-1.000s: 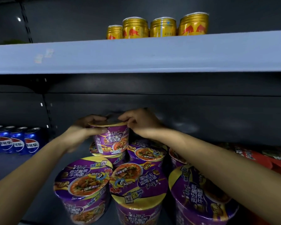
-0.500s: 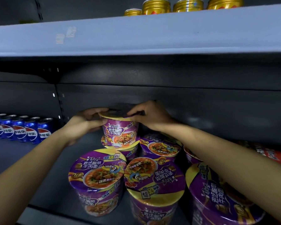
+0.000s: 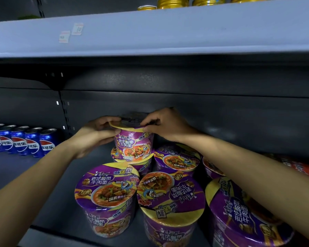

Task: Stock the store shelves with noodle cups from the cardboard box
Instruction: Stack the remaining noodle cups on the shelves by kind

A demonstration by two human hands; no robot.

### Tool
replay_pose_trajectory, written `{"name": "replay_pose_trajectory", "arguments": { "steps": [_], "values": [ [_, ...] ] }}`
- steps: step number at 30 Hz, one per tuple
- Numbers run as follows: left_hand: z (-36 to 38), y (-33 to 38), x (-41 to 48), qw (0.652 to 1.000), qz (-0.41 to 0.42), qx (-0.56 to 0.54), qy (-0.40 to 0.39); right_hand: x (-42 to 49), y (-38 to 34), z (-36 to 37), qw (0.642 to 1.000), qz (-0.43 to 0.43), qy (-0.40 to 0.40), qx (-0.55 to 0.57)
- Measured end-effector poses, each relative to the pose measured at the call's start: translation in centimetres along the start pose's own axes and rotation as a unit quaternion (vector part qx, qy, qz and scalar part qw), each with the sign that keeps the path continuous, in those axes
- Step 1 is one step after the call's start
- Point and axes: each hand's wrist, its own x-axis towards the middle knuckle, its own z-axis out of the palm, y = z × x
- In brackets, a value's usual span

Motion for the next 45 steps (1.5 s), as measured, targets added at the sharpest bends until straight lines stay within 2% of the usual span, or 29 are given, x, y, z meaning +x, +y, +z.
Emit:
{"name": "replay_pose_trajectory", "arguments": {
  "steps": [24,45],
  "values": [
    [0.0,0.0,-0.3,0.998,0.023,0.037,0.038,-0.3,-0.9,0.4,0.999,0.045,0.010,0.002],
    [0.6,0.5,-1.2,0.994,0.023,0.096,0.051,-0.5,-1.4,0.0,0.998,0.056,-0.019,-0.020]
  ]
}}
